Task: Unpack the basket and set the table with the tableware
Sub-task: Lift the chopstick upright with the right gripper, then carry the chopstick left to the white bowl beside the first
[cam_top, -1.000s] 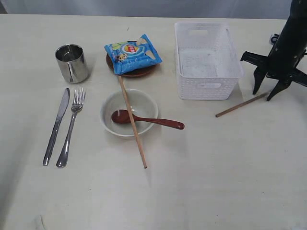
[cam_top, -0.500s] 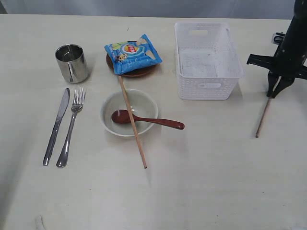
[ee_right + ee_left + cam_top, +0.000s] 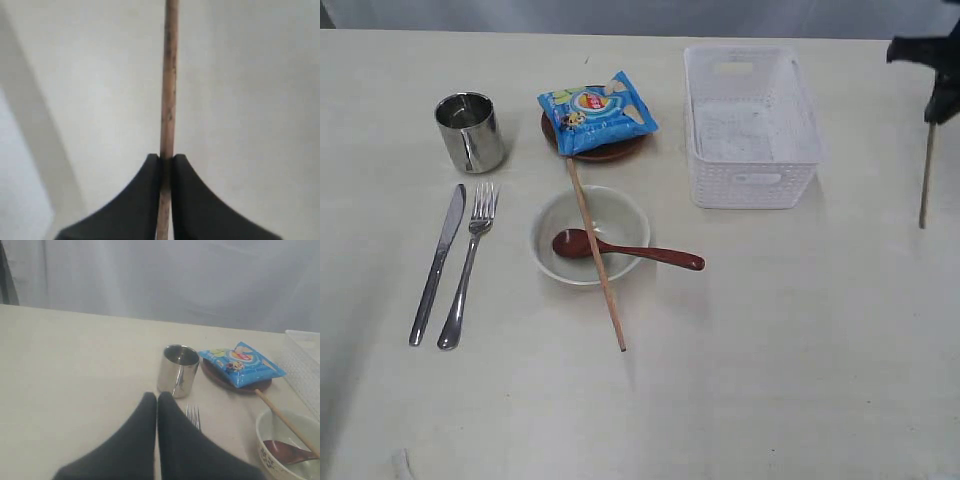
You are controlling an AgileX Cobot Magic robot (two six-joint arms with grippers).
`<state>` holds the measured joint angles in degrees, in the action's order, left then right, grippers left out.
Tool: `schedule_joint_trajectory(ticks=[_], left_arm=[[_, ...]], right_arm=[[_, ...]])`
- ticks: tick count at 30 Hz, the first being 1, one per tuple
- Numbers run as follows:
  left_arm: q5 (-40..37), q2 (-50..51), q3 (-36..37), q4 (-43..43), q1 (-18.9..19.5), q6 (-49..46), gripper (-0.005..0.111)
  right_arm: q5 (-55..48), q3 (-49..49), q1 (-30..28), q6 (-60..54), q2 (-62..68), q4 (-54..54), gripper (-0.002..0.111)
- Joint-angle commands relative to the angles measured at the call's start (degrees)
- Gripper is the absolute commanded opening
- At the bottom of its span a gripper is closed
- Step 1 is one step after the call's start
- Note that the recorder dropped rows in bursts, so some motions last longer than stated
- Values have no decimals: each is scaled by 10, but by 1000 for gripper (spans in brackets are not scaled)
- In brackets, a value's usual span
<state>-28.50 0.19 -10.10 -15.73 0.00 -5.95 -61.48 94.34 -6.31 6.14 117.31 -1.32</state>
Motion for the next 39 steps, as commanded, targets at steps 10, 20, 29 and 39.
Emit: schedule_joint_trajectory(ticks=[10, 20, 29, 39], left_arm=[[2, -2, 4, -2, -1, 1, 0], [3, -2, 4, -2, -1, 1, 0], [3, -2, 4, -2, -1, 1, 0], [3, -2, 4, -2, -1, 1, 0]], right_arm=[[-63, 52, 104, -133, -89, -235, 0], [-63, 52, 307, -154, -63, -223, 0], [-85, 79, 386, -128, 4, -211, 0], [-85, 91, 392, -61, 44, -212, 0]])
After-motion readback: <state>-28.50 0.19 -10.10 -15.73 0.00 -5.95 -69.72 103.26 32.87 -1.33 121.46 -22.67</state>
